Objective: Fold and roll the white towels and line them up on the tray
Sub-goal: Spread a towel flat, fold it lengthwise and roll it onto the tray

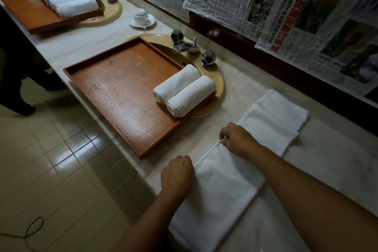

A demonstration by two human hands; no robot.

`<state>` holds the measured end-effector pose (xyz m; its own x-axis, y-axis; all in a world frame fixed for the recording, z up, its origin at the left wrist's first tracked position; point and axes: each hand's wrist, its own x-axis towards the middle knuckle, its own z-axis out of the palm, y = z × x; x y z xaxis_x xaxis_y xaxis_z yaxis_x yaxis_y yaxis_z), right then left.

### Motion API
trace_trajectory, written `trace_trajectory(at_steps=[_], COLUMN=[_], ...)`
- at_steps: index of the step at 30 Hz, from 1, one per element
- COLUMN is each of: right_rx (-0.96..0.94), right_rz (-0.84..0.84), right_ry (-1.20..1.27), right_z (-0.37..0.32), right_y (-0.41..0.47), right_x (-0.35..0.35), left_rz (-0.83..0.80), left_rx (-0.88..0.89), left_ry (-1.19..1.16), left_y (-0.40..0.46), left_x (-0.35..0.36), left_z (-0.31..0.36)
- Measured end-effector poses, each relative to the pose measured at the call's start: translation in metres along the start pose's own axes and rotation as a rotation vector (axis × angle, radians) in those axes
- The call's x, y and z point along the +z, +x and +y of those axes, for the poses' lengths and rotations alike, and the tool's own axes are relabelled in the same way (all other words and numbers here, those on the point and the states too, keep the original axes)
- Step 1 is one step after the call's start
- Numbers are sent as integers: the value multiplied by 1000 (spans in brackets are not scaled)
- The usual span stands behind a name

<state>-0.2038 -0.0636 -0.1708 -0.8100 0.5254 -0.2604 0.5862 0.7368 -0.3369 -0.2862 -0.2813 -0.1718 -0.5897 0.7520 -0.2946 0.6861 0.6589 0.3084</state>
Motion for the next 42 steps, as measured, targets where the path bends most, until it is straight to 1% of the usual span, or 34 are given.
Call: trace_trajectory(at_steps=[4,6,8,10,12,13,14,15,17,18,22,24,26,27,29,31,32,33,35,37,38,39,40,42], right_rx=[75,98,135,168,248,312,380,448,534,544,571,593,593,591,610,652,652,650,676,703,716,727,733,721], right_rz=[50,79,165,341,503,541,525,463,308,276,283,272,312,338,348,336,353,356,315,318,349,382,405,395], right_ry=[35,127,262,273,169,110,57,10,-32,-37,-20,-23,-36,-32,-9,6,-16,-41,-10,34,26,14,5,-19], right_z=[-7,-8,-5,3,19,27,37,44,54,55,34,28,25,23,20,15,14,13,13,16,18,22,26,39], right_y=[1,-4,-12,-26,-45,-54,-64,-72,-85,-89,-90,-88,-91,-95,-100,-99,-97,-95,-91,-88,-85,-81,-75,-61], right_x=[8,9,9,11,20,23,26,29,35,37,44,46,49,51,52,45,42,41,40,38,36,31,27,22], left_rz=[-27,-16,42,74,53,31,3,-38,-103,-107,-36,-93,-209,-243,-205,-142,-135,-154,-190,-114,-68,-58,-86,-180], left_rx=[3,21,81,206,384,479,571,643,716,734,841,876,898,904,899,888,886,890,893,904,920,943,971,997], left_ry=[98,163,170,116,82,106,159,228,328,348,401,396,464,511,553,491,450,435,482,524,508,474,442,443], left_y=[-6,-6,-1,11,28,36,43,49,60,63,86,106,125,131,136,139,141,146,157,169,174,179,184,200], left_x=[-4,-11,-20,-25,-18,-14,-10,-7,-4,-4,-22,-25,-24,-24,-22,-23,-22,-19,-16,-17,-19,-19,-18,-10], left_z=[2,3,10,23,41,49,55,59,58,56,63,70,72,70,68,73,77,82,92,101,106,109,113,119])
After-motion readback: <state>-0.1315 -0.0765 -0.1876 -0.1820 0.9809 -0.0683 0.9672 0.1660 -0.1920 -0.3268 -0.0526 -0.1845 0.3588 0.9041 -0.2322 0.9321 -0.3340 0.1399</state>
